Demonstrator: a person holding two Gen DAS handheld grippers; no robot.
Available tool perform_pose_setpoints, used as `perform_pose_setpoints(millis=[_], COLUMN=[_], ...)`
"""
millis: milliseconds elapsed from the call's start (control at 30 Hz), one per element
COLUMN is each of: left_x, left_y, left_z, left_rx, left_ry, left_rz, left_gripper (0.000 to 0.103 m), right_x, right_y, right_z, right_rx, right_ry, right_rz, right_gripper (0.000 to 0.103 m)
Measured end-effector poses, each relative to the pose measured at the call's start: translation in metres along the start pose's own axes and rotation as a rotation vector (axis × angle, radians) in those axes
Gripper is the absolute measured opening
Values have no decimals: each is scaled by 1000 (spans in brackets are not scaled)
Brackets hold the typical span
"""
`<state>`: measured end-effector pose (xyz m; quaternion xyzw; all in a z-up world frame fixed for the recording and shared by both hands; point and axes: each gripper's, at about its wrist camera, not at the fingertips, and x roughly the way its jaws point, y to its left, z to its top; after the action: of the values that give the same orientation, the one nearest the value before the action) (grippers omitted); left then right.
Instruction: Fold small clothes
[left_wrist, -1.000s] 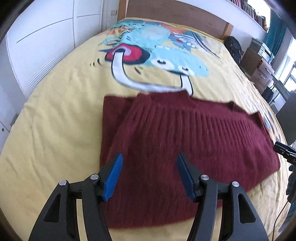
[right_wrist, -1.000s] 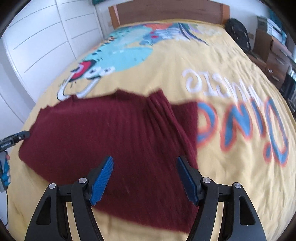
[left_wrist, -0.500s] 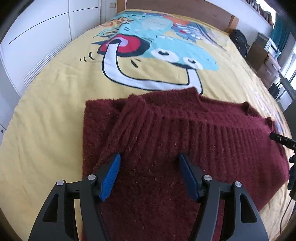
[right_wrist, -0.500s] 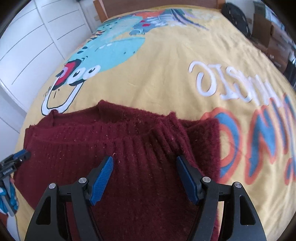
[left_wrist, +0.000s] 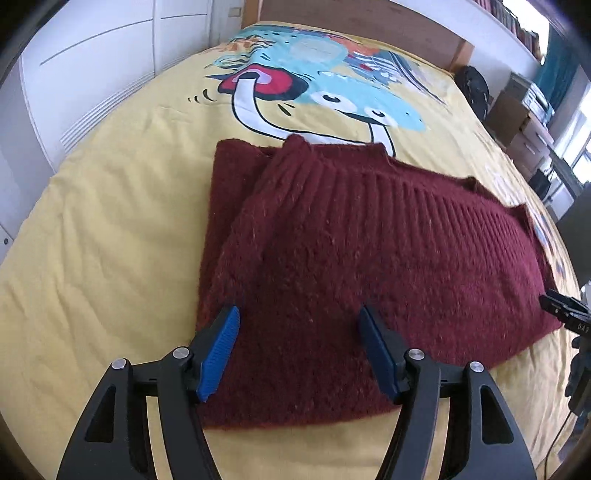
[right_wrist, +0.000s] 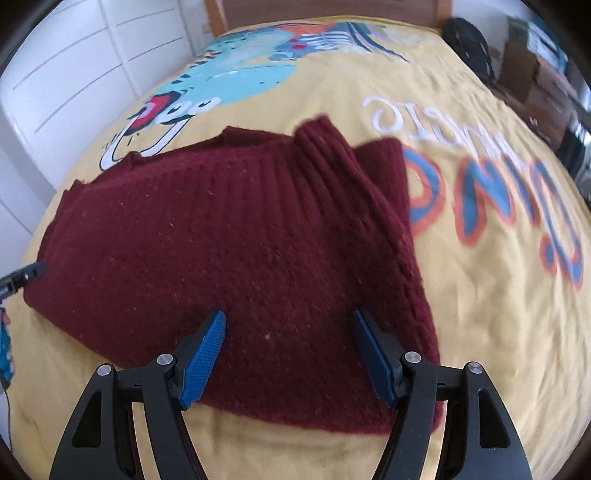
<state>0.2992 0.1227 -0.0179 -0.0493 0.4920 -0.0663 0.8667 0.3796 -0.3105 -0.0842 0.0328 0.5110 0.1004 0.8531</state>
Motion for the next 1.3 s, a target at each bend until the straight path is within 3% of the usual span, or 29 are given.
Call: perform_pose_setpoints(millis=[233, 333, 800, 900, 1067, 1300], left_x=[-24, -33, -27, -20, -11, 2], left_y=[14, 31, 69, 73, 78, 97], left_z=[1, 2, -18, -27, -37, -21], left_rx=[-79, -130, -253, -294, -373, -557], left_ry=[-38, -49, 19, 57, 105, 95], left_rz=[-42, -36, -92, -129, -256, -405], left_gripper=[62, 67, 68, 70, 73, 78], right_x=[-23, -26, -31, -30, -26, -24], right_y=[8, 11, 27, 30, 30, 27], right_z=[-7, -10, -8, -10, -12, -7], right_rx=[-2, -2, -13, -13, -24, -22], right_ry=[-7, -15, -40, -39, -31, -37], right_rz=[-1, 4, 40, 49, 48, 43], right_gripper=[73, 73, 73, 73, 73, 73])
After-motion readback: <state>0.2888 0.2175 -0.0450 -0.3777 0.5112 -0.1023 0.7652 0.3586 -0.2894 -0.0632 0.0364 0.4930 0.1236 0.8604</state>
